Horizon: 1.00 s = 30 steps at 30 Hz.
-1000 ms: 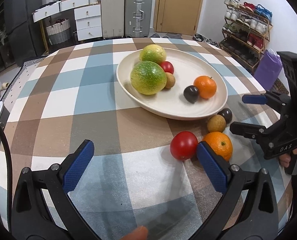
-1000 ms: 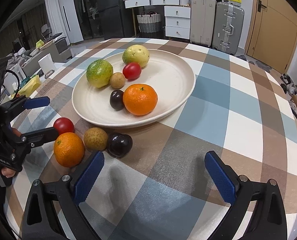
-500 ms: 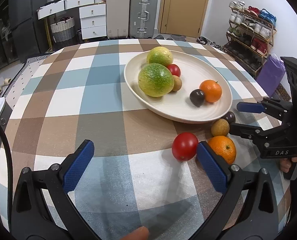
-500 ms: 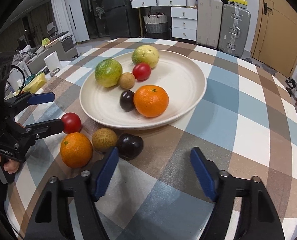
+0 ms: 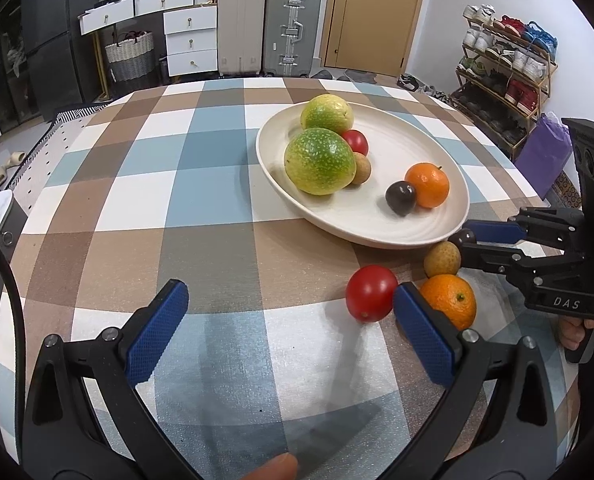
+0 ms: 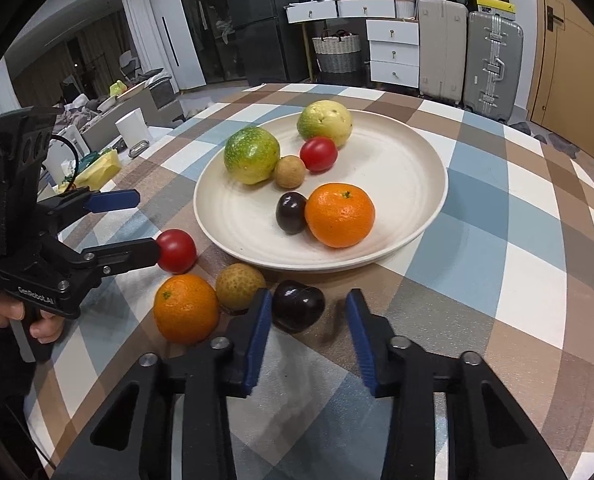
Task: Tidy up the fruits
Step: 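Grasp the second red tomato with the left tool while the right tool grasps a dark plum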
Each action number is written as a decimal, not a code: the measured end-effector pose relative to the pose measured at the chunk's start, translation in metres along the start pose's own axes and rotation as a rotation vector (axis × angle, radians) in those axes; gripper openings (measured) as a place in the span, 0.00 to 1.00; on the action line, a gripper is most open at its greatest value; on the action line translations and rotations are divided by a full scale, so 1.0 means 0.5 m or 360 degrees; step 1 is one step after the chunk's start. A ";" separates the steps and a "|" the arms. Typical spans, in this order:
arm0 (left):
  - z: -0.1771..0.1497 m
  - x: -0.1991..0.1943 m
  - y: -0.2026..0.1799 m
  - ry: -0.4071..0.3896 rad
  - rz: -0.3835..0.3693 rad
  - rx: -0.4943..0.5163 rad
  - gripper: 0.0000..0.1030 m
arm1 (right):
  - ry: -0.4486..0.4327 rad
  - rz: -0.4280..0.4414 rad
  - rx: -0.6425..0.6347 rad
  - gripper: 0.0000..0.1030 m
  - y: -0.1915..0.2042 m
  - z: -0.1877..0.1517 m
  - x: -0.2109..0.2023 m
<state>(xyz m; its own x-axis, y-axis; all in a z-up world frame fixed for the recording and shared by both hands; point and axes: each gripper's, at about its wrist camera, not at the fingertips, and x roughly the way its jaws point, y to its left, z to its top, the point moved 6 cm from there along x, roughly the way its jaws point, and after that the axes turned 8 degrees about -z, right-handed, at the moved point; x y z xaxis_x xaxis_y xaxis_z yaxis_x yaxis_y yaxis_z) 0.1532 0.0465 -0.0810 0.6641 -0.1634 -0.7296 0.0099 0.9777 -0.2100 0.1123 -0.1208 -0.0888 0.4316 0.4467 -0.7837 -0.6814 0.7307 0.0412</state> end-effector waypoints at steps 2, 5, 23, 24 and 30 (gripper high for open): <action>-0.001 0.000 0.001 0.0001 -0.0001 -0.0002 0.99 | -0.0001 0.0006 -0.0011 0.29 0.005 -0.001 0.000; 0.000 0.000 0.001 0.0000 -0.0003 0.0002 0.99 | -0.0012 0.0001 -0.0029 0.27 0.010 -0.002 -0.004; -0.023 0.030 -0.053 0.0113 -0.0104 0.0142 0.64 | -0.0067 -0.0040 -0.0015 0.27 -0.003 -0.001 -0.031; -0.023 0.030 -0.057 0.0112 -0.0106 0.0150 0.61 | -0.0068 -0.0043 -0.0015 0.27 -0.004 -0.001 -0.031; -0.022 0.032 -0.075 0.0111 -0.0190 0.0186 0.37 | -0.0065 -0.0051 -0.0016 0.27 -0.007 -0.002 -0.030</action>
<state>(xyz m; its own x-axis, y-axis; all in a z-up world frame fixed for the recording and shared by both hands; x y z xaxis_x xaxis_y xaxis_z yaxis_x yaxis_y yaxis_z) 0.1551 0.0060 -0.0919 0.5994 -0.2843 -0.7483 0.1755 0.9587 -0.2237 0.1073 -0.1306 -0.0778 0.4770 0.4439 -0.7586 -0.6728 0.7398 0.0099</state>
